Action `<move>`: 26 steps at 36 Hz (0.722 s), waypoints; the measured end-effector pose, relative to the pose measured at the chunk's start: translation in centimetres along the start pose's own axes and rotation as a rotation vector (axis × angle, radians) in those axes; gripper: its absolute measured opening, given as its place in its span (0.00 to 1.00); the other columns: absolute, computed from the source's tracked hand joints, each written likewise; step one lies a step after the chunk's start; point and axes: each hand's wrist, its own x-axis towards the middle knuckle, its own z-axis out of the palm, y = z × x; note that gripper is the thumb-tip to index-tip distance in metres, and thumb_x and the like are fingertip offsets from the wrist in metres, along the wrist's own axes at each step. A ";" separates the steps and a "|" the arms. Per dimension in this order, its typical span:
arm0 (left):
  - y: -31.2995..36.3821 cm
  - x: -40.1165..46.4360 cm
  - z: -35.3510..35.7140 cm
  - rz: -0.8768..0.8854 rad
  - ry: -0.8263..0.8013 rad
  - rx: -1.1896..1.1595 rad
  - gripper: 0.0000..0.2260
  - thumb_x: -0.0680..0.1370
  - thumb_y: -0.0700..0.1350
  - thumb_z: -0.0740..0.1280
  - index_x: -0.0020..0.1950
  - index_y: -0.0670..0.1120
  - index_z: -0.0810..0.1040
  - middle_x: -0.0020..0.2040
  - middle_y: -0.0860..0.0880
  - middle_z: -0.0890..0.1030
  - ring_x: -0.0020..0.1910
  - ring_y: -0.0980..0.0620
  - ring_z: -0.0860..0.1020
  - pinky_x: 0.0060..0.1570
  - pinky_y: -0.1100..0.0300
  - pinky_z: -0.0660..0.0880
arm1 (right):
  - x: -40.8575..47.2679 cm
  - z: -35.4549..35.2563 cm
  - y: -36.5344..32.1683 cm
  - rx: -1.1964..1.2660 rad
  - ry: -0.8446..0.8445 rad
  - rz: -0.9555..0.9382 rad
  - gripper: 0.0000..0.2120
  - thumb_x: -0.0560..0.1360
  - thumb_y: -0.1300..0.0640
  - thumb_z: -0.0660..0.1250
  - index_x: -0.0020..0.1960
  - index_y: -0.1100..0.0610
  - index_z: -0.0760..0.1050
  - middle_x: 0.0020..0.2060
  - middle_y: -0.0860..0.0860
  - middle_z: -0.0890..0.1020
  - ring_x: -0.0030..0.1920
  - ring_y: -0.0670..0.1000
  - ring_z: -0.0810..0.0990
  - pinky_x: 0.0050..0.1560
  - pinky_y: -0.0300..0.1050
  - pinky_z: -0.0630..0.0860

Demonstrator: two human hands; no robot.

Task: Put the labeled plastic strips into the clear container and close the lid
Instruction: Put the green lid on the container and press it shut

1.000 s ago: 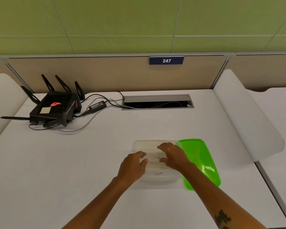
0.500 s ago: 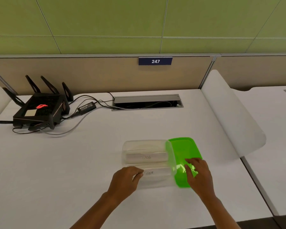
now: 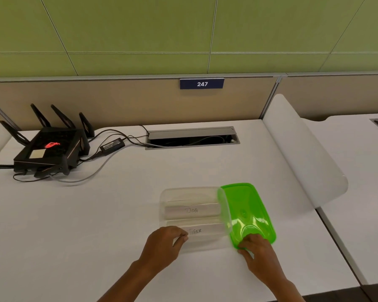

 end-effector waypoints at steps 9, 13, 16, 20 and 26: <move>0.6 0.3 -0.6 -0.017 -0.001 -0.071 0.10 0.79 0.57 0.67 0.55 0.56 0.85 0.52 0.64 0.85 0.50 0.64 0.82 0.48 0.78 0.72 | -0.4 -2.1 1.4 0.064 0.262 0.027 0.06 0.77 0.52 0.64 0.51 0.51 0.79 0.51 0.45 0.80 0.54 0.51 0.79 0.54 0.46 0.73; 1.2 0.9 -1.0 -0.003 0.060 -0.142 0.09 0.79 0.55 0.69 0.57 0.57 0.85 0.53 0.65 0.85 0.53 0.67 0.81 0.53 0.72 0.77 | 0.4 -5.2 1.1 0.185 0.407 0.106 0.07 0.79 0.54 0.62 0.57 0.47 0.75 0.53 0.43 0.79 0.55 0.52 0.80 0.60 0.43 0.73; 1.9 1.6 -1.5 -0.002 0.121 -0.214 0.10 0.79 0.53 0.70 0.59 0.56 0.85 0.55 0.65 0.85 0.56 0.66 0.81 0.57 0.68 0.78 | 1.7 -8.3 -0.2 0.313 0.520 0.212 0.08 0.81 0.52 0.60 0.57 0.39 0.71 0.52 0.36 0.78 0.54 0.40 0.78 0.56 0.26 0.69; 3.1 2.7 -2.4 0.004 0.215 -0.310 0.11 0.79 0.49 0.72 0.61 0.55 0.84 0.54 0.64 0.85 0.57 0.65 0.82 0.60 0.62 0.79 | 3.8 -12.3 -2.6 0.409 0.683 0.246 0.11 0.80 0.54 0.59 0.55 0.38 0.72 0.51 0.34 0.78 0.52 0.36 0.77 0.51 0.23 0.68; 4.3 4.5 -4.2 0.036 0.273 -0.364 0.24 0.78 0.46 0.73 0.74 0.53 0.74 0.63 0.58 0.82 0.63 0.61 0.79 0.65 0.56 0.77 | 6.8 -16.8 -6.4 0.572 0.837 0.170 0.10 0.82 0.56 0.58 0.56 0.41 0.71 0.48 0.32 0.78 0.51 0.35 0.77 0.52 0.25 0.70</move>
